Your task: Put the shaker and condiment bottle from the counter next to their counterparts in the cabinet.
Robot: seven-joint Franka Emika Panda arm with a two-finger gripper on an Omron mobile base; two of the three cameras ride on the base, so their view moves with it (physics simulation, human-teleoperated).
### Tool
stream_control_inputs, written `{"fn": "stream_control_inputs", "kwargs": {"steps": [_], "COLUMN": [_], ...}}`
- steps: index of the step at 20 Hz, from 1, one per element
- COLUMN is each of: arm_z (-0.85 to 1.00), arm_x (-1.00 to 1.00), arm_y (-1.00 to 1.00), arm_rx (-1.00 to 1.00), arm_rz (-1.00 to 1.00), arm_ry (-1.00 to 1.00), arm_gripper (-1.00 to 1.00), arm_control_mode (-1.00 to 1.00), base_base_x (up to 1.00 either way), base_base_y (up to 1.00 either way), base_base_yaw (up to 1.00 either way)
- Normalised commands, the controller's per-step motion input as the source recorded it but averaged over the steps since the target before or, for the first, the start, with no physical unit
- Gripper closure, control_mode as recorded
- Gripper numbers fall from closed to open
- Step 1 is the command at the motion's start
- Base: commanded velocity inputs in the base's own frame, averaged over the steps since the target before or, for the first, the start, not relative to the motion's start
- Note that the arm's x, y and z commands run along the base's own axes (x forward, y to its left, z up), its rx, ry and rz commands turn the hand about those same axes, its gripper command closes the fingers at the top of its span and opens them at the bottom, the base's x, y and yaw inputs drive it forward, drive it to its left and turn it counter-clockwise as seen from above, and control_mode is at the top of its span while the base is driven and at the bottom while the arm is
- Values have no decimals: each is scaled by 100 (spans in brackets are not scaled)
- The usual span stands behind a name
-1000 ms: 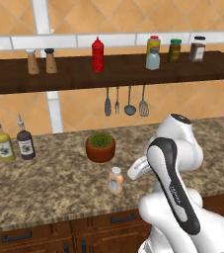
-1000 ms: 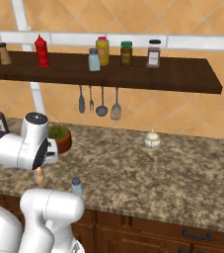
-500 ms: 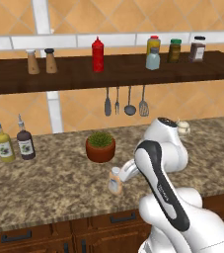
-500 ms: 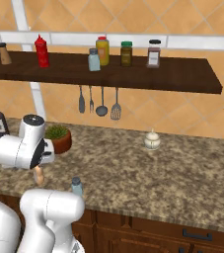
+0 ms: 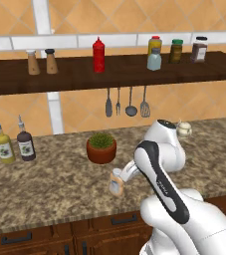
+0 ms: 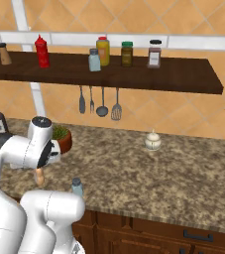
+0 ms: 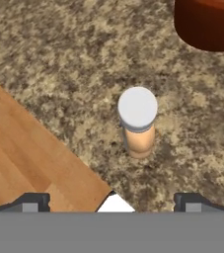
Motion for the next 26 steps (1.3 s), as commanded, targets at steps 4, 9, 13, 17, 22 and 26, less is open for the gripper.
{"fn": "stream_control_inputs", "kwargs": {"steps": [4, 9, 13, 17, 22, 26], "arm_z": [-6, -73, -16, -11, -23, -17], "arm_x": [0, 0, 0, 43, 58, 0], "arm_y": [10, 28, 6, 0, 0, 0], "arm_rx": [3, 0, 2, 2, 1, 3], "arm_rz": [0, 0, 0, 0, 0, 0], "arm_ry": [0, 3, 1, 2, 3, 2], "arm_gripper": [-100, -100, -100, -100, -100, -100], "arm_control_mode": [-100, -100, -100, -100, -100, -100], "base_base_x": [0, 0, 0, 0, 0, 0], "base_base_y": [0, 0, 0, 0, 0, 0], "base_base_yaw": [0, 0, 0, 0, 0, 0]}}
